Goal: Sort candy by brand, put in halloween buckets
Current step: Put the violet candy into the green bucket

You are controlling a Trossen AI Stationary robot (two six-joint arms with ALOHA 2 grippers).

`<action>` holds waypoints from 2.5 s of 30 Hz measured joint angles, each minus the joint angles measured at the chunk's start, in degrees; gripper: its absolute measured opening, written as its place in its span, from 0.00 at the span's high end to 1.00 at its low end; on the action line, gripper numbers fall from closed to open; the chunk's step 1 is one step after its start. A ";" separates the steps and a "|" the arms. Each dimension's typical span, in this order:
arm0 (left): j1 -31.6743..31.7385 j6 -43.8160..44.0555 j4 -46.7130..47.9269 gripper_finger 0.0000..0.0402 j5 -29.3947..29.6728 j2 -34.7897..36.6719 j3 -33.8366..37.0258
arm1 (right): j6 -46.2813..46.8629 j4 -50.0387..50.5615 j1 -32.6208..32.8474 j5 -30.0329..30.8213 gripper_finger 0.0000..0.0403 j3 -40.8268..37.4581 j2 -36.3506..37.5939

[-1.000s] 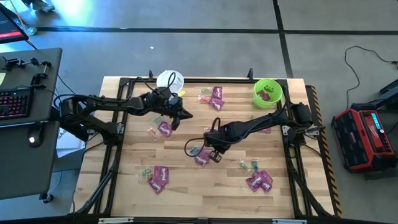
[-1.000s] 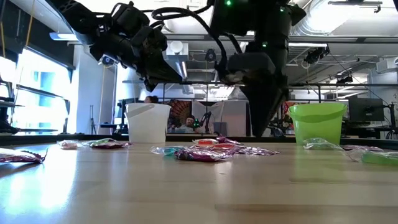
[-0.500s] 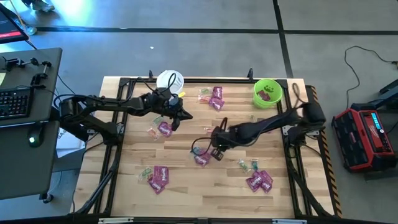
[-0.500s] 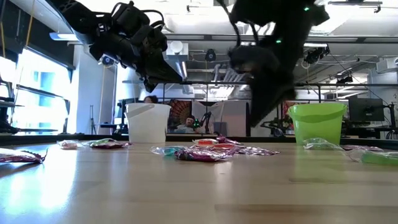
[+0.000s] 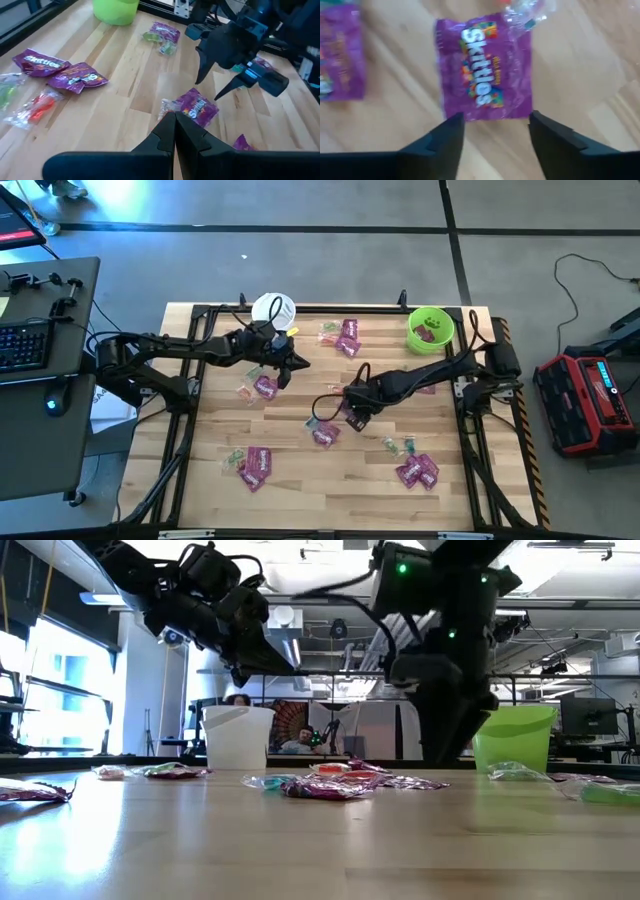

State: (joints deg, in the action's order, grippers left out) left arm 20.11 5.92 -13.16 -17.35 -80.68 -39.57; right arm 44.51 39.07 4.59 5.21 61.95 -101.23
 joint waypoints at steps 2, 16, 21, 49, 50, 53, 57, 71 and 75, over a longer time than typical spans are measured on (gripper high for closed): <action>0.19 0.91 -0.03 1.00 0.14 0.00 0.00 | -1.01 -0.62 -0.63 -0.11 0.39 0.00 -0.97; 0.12 1.65 0.36 1.00 0.27 0.00 0.00 | -4.52 -4.95 -1.95 -4.26 0.52 0.25 -6.17; 0.12 1.43 0.48 1.00 0.25 0.00 0.00 | -4.94 -4.73 -2.00 -4.15 0.79 0.16 -6.25; 0.12 1.37 1.80 1.00 0.05 0.00 0.00 | -1.15 -12.39 -2.06 -2.95 0.88 -0.07 2.21; 0.12 1.37 1.85 1.00 0.03 0.00 0.00 | -0.72 -12.41 -2.06 -2.33 0.83 -0.07 1.91; 0.12 1.37 1.83 1.00 0.03 0.00 0.00 | 0.51 -12.41 -2.06 0.08 0.67 -0.07 1.35; 0.12 1.35 1.83 1.00 0.01 0.00 0.00 | 0.49 -12.72 -2.06 1.86 0.46 -0.07 0.52; 0.14 1.39 1.78 1.00 -0.03 0.00 0.00 | -3.09 -13.65 -2.08 4.25 0.30 0.14 -6.18; 0.14 1.39 1.77 1.00 -0.01 0.00 0.00 | -3.67 -13.04 -2.33 4.52 0.36 0.24 -6.67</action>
State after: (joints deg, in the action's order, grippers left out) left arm 20.25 7.31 -11.40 -17.37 -80.68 -39.57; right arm 40.84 26.03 2.25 9.73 62.19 -107.90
